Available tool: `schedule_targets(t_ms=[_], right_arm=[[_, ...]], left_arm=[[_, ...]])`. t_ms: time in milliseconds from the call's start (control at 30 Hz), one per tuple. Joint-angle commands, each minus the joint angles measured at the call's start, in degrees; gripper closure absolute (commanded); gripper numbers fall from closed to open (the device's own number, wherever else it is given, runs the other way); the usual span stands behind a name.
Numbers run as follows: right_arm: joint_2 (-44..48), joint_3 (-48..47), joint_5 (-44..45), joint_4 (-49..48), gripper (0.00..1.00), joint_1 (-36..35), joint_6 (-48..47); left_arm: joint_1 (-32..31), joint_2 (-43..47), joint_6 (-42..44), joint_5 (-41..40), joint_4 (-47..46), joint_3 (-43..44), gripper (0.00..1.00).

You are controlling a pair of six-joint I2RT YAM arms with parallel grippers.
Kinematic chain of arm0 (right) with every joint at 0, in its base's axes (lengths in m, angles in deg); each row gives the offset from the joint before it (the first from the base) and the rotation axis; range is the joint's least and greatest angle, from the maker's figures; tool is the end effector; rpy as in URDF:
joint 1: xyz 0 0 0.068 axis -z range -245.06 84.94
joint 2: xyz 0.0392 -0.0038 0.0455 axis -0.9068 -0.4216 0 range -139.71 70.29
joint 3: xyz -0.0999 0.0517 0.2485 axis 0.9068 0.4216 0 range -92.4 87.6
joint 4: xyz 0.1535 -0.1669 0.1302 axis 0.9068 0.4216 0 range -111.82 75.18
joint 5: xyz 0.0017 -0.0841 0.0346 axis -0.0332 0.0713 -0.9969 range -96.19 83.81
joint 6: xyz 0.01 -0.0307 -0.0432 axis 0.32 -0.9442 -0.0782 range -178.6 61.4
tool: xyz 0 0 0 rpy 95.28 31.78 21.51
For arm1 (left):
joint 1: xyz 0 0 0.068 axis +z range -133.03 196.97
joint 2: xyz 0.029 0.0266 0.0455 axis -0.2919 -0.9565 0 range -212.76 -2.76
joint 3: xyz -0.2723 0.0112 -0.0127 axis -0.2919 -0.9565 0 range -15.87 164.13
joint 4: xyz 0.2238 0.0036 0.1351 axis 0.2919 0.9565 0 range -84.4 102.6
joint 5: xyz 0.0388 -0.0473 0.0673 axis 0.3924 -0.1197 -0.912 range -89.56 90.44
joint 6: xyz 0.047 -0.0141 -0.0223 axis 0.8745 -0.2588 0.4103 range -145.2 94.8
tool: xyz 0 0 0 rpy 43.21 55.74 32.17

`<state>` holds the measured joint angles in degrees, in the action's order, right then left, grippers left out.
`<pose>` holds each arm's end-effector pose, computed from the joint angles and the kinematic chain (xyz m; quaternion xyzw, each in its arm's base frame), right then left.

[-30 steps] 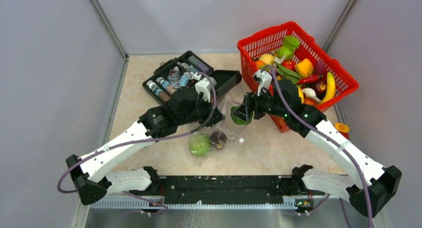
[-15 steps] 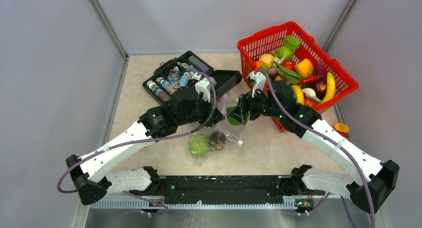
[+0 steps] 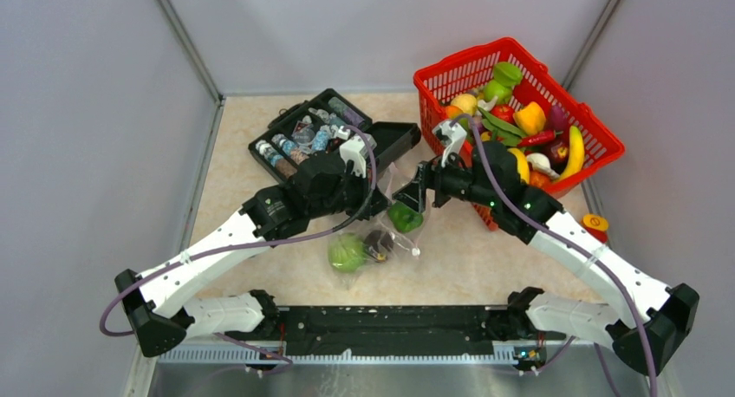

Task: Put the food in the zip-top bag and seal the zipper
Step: Place the fake vegetable in the zipper food storage bag.

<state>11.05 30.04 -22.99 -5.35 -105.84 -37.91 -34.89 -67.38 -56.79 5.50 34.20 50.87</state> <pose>0.1707 0.1609 0.3595 -0.2241 0.7739 0.3983 0.4385 0.1503 -0.1966 0.3722 0.1723 0.8321 -0.3780 0.3675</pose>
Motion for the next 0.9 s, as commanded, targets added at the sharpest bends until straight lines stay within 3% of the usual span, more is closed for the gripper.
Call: schedule_targets(t_ms=[0,133,300,400,667,867], right_arm=[[2.6,1.5,-1.1,-6.6,0.13,-0.7,1.8],[4.4,2.8,-1.3,-9.2,0.13,-0.6,2.9],[12.4,6.2,4.0,-13.4,0.14,-0.6,1.7],[16.4,6.9,8.4,-11.0,0.16,-0.6,-0.3],[22.0,7.2,34.5,-3.5,0.14,-0.6,-2.8],[19.2,1.5,52.9,0.9,0.08,-0.6,-9.8]], left_arm=[[-0.2,1.5,0.0,-0.4,-2.5,1.3,1.00],[-0.1,2.1,0.0,-1.0,-2.7,1.0,1.00],[-0.2,4.1,-0.4,-3.7,-3.6,-0.2,1.00],[-0.1,7.3,-0.2,-6.8,-6.8,-2.9,1.00],[-0.1,7.0,0.1,-5.8,-7.8,-3.6,1.00],[-0.1,4.6,-0.2,-1.9,-6.2,-2.8,1.00]])
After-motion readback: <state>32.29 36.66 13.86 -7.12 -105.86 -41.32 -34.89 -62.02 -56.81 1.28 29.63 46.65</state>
